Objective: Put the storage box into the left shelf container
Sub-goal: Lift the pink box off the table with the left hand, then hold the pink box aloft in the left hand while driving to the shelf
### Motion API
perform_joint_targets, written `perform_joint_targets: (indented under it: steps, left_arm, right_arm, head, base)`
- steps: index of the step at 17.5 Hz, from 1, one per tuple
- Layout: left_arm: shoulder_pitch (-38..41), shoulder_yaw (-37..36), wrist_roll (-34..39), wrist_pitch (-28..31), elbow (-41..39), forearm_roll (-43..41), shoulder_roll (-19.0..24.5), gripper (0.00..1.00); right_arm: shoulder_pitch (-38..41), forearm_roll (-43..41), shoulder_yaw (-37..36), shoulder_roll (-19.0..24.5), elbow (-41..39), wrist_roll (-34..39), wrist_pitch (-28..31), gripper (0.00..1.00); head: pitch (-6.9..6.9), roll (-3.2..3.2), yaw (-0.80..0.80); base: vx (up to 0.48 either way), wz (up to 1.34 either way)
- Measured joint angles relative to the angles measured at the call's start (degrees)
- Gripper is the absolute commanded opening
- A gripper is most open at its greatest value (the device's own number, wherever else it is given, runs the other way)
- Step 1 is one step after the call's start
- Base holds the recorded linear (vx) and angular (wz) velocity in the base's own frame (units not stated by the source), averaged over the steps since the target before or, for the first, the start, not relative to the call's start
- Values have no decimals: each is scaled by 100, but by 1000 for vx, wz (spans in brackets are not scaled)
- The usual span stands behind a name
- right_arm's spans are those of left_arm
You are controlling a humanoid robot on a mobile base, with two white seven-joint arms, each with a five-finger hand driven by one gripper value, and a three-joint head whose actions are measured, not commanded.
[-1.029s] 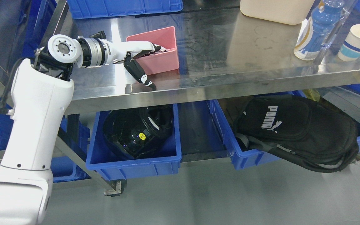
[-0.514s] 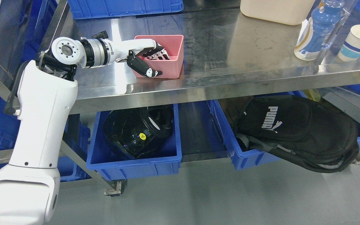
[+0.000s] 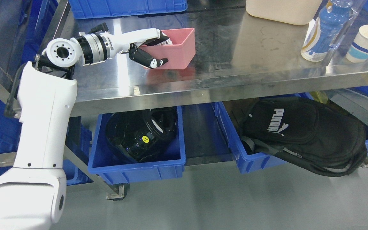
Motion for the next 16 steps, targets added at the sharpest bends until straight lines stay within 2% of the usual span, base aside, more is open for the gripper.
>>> perform_joint_targets:
  steps: [6, 9, 13, 16]
  left_arm:
    - [171, 885, 80, -660, -406, 90, -362, 1]
    - [591, 1208, 91, -1390, -750, 360, -465, 1]
    - [1251, 1512, 369, -2693, -1223, 658, -562, 0]
    - [1785, 1653, 602, -3212, -1554, 880, -619, 0]
  right_arm:
    - [0, 0, 0, 0, 0, 0, 1, 100]
    - [-1, 0, 0, 0, 0, 0, 2, 100]
    - [-1, 0, 0, 0, 0, 3, 2, 100]
    - [1, 0, 0, 0, 0, 15, 3, 100]
  head:
    - [0, 0, 0]
    - [0, 0, 0]
    - [0, 0, 0]
    - [0, 0, 0]
  base:
    - [0, 0]
    - [0, 0]
    - [-6, -58]
    - [-82, 111]
